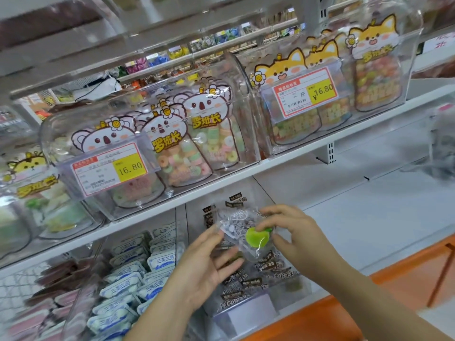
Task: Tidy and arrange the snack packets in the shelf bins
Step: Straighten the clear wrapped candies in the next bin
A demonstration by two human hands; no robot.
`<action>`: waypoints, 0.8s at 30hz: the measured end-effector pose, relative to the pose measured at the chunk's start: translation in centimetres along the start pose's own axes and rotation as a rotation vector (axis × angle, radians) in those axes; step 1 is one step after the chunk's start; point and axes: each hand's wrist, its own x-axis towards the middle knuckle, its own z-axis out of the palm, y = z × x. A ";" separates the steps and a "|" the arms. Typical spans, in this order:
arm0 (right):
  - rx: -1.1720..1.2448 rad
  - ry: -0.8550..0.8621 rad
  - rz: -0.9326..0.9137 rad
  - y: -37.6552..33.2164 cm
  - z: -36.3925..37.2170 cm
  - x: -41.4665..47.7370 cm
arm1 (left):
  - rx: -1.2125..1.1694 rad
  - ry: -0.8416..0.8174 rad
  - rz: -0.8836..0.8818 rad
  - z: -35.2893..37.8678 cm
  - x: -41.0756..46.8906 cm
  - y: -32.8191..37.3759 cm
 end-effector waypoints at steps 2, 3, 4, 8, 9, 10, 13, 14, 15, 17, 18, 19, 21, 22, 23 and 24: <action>-0.012 0.015 0.002 0.5 0.1 0.0 | -0.058 -0.004 0.008 -0.1 -0.3 0.3; -0.011 0.037 0.010 0.7 0.1 0.1 | -0.050 0.011 0.045 -0.1 -0.5 0.4; -0.009 0.057 0.006 1.0 0.1 0.1 | 0.010 0.047 0.115 -0.4 -0.5 0.5; -0.129 0.087 -0.152 1.6 1.0 0.1 | 0.757 0.281 0.626 -1.2 -0.5 -0.3; -0.160 0.088 -0.187 1.4 1.4 0.1 | 0.886 0.266 0.722 -0.8 -0.9 -0.6; -0.188 0.086 -0.216 1.2 1.8 0.0 | 0.977 0.235 0.795 -0.3 -1.2 -1.1; -0.246 0.098 -0.275 0.8 2.2 -0.1 | 1.133 0.162 0.884 0.9 -1.5 -2.3; -0.232 0.118 -0.277 0.9 2.1 -0.1 | 1.146 0.152 0.855 0.9 -1.5 -2.2; -0.204 0.139 -0.274 1.1 2.0 -0.1 | 1.108 0.115 0.804 1.1 -1.7 -1.8; -0.153 0.166 -0.281 1.4 1.6 -0.1 | 0.918 -0.003 0.687 1.1 -1.8 -0.8; -0.142 0.169 -0.293 1.4 1.5 -0.1 | 0.850 -0.052 0.635 1.0 -1.8 -0.3; -0.136 0.171 -0.310 1.4 1.4 -0.1 | 0.816 -0.083 0.605 0.9 -1.8 0.2; -0.120 0.176 -0.349 1.1 1.4 -0.2 | 0.759 -0.079 0.588 0.8 -1.2 0.9; -0.111 0.178 -0.364 0.9 1.4 -0.2 | 0.708 -0.092 0.545 0.6 -0.9 1.2; -0.102 0.183 -0.371 0.8 1.4 -0.2 | 0.631 -0.132 0.455 0.4 -0.6 1.4; -0.097 0.190 -0.369 0.7 1.2 -0.2 | 0.557 -0.193 0.329 0.2 -0.5 1.6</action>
